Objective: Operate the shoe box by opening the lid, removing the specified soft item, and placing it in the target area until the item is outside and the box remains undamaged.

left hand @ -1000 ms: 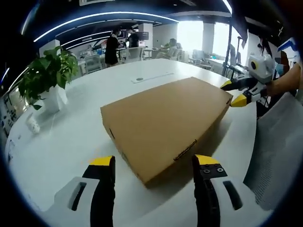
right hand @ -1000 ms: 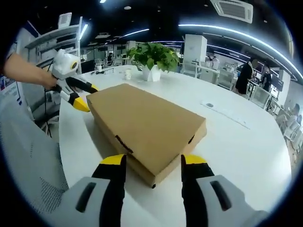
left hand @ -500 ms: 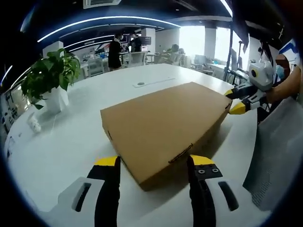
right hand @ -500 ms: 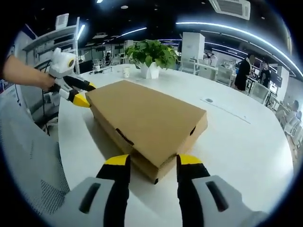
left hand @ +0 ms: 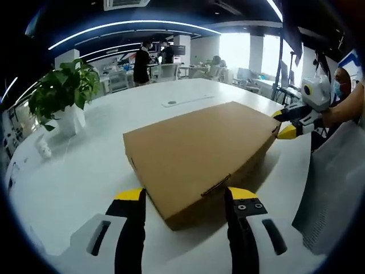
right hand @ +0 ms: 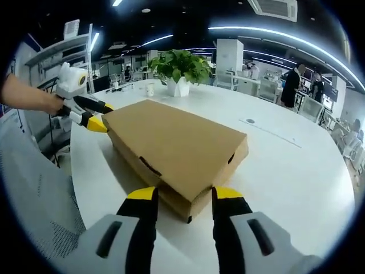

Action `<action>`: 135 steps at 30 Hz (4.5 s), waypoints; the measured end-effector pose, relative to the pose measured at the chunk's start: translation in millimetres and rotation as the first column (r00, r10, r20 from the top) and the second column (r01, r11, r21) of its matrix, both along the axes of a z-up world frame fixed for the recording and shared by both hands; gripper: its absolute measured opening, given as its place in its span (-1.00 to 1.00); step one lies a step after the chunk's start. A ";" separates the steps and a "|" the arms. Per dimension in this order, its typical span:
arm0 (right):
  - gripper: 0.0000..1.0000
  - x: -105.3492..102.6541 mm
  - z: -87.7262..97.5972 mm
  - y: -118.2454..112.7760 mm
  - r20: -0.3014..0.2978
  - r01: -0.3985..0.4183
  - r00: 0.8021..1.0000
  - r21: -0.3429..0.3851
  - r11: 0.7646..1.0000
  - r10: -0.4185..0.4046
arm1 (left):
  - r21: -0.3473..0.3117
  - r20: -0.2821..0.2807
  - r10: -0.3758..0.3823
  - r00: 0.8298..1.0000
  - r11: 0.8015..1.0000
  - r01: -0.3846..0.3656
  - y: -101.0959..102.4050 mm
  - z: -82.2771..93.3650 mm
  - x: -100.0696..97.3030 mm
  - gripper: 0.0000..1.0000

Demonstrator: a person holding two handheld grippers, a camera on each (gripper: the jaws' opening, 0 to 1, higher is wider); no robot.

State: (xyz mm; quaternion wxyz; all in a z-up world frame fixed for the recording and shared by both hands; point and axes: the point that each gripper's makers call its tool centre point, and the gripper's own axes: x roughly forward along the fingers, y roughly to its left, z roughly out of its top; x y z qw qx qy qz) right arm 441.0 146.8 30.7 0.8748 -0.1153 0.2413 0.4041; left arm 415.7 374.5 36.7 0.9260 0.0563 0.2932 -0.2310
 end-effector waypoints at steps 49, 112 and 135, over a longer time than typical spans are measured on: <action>-0.44 63.4 112.9 4.6 0.224 -0.008 0.975 0.025 1.000 0.002 | -0.063 0.140 0.088 0.986 0.995 -0.080 20.8 108.0 59.9 -0.28; -0.99 158.0 51.6 -7.8 0.111 0.173 0.979 -0.014 0.985 -0.171 | -0.075 0.161 0.213 0.964 0.976 -0.203 60.4 100.9 199.8 -0.92; -0.99 164.3 49.5 -5.4 0.089 0.188 0.978 -0.017 0.982 -0.186 | -0.103 0.070 0.264 0.962 0.961 -0.256 51.0 51.4 145.4 -0.88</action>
